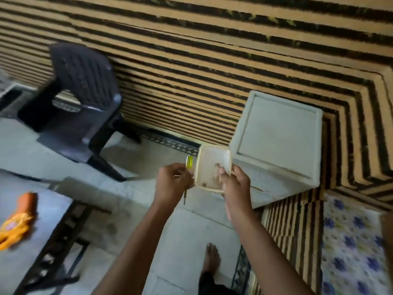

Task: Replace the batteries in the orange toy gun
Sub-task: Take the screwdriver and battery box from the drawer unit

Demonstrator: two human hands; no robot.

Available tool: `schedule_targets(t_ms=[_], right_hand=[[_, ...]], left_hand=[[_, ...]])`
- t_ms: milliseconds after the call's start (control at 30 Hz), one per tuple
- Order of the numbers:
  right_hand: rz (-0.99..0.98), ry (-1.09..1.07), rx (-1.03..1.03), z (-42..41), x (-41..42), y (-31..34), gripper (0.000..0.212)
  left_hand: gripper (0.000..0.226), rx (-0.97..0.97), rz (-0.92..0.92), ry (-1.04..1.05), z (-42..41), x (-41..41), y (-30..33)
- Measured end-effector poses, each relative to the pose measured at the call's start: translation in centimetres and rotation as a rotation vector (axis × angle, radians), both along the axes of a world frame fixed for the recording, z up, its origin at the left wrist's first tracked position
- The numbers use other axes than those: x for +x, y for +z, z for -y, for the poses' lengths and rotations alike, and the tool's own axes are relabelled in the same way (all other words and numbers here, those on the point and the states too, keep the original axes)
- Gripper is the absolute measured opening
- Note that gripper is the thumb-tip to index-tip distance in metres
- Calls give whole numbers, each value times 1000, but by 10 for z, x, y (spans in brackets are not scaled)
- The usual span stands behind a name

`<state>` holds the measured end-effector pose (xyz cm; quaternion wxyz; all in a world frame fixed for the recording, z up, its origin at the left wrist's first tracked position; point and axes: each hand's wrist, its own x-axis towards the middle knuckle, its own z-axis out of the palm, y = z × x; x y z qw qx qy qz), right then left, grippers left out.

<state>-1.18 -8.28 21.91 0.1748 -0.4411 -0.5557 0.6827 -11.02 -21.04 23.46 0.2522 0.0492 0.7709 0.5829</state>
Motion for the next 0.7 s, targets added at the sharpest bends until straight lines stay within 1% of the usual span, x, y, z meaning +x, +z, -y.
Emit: schedule_targets(t_ms=[67,167,300,367,433,567,700], right_hand=[[-21,22,-3,40,-7,7,15],[-65,61,-31,105,-14,23,22],[-120,149,-91,218,-18,40,24],[-132,154,-103,254,-20,41,25],[-137,178,-118,307,-24,40,26],[-110,241,-144,391,-36,36,26],[-83,303,-147,456,-64,33,21]], left_hand=[[11,-8,-17,66,49,-1,2],[12,31,22,162,127,2,2],[12,70,53,300,256,10,6],[12,58,48,318,299,10,8],[13,44,29,332,359,10,15],[15,13,5,386,451,7,23],[15,17,11,486,515,-9,29]])
